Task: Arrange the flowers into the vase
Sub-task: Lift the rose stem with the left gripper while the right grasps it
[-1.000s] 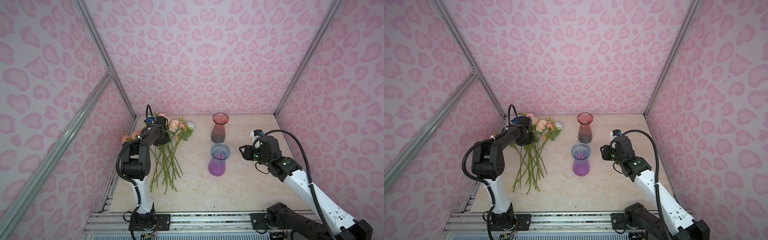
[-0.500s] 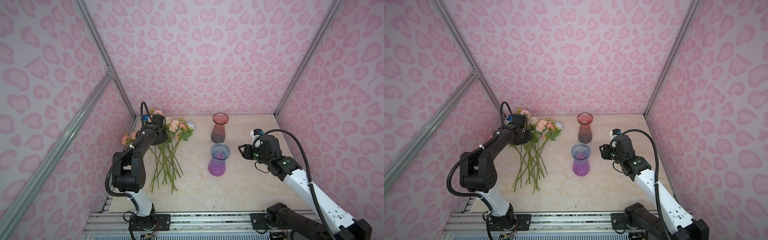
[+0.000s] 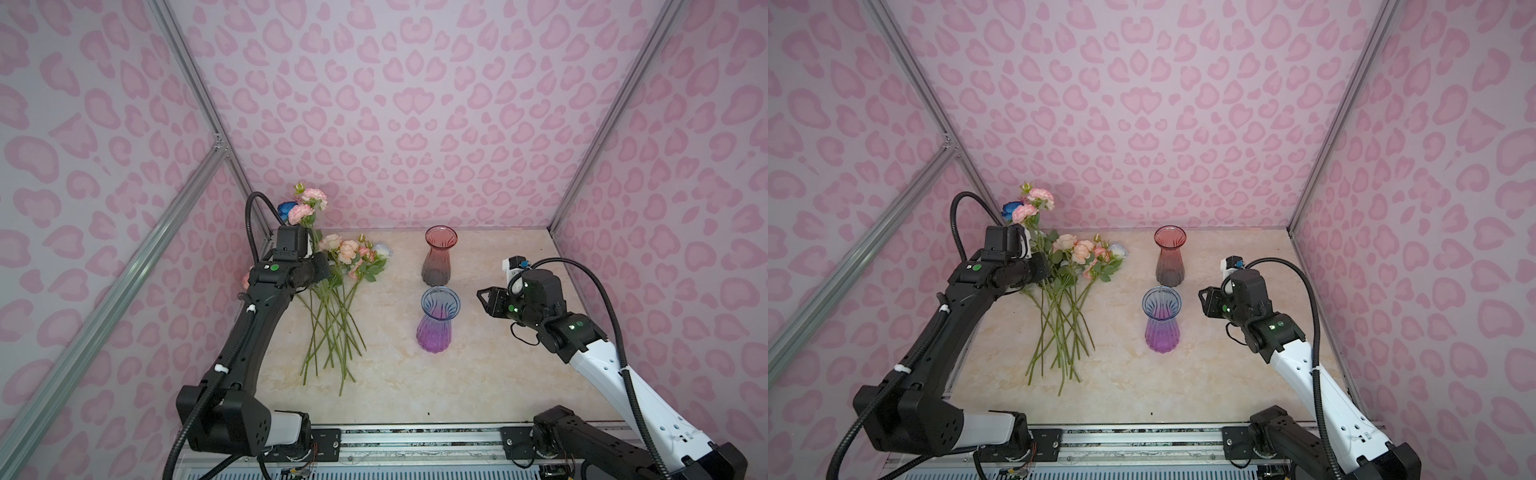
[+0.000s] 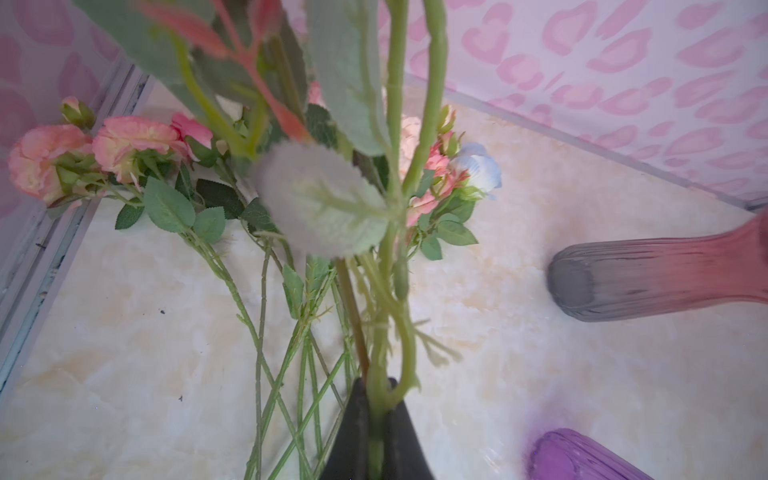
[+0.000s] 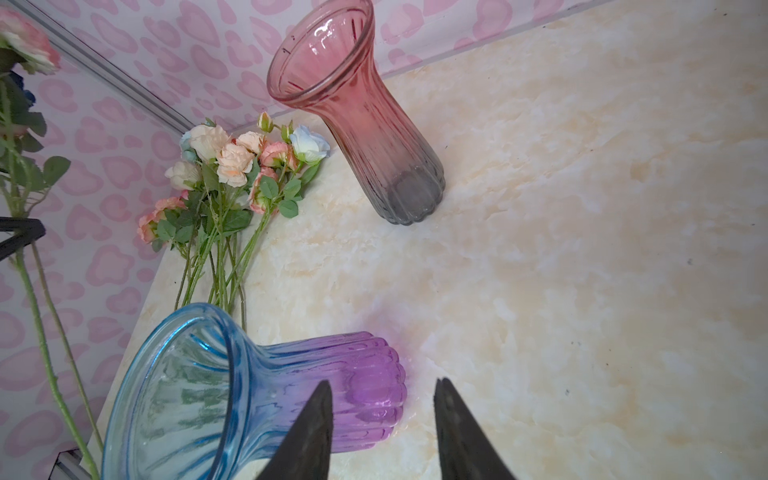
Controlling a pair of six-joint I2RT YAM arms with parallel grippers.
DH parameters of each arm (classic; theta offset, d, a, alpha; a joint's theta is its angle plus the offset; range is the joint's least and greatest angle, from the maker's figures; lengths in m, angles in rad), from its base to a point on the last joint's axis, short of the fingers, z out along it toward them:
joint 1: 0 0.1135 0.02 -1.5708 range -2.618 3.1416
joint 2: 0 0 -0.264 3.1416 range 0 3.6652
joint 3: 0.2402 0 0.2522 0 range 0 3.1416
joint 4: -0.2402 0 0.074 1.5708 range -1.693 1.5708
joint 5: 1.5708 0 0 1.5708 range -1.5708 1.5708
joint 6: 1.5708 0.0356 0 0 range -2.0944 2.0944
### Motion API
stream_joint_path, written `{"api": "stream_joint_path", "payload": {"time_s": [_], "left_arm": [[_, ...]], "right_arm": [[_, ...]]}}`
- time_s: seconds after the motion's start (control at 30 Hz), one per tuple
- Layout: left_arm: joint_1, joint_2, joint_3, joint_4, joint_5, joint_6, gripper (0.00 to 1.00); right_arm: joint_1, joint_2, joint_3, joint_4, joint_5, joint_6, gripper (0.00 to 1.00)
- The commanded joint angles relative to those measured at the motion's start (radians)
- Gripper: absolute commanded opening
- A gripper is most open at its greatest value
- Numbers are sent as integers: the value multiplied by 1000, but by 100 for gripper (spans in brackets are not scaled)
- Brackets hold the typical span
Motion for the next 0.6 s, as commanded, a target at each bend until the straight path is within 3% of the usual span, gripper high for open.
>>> {"api": "stream_joint_path", "payload": {"time_s": [0.0,0.07,0.33,0.43,0.57], "left_arm": [[-2,-67,-3,58,103,19,3],[-8,-108,-3,88,149,18,3],[-82,-200,55,167,152,12,3],[-91,-199,31,210,202,-9,3],[-95,-182,-32,293,308,-67,3]], "right_arm": [[1,-22,-11,25,-7,-1,42],[2,-48,-28,53,-7,10,42],[1,-109,-52,90,9,12,44],[7,-104,-42,107,-52,5,44],[127,-82,50,109,-85,-55,47]]}}
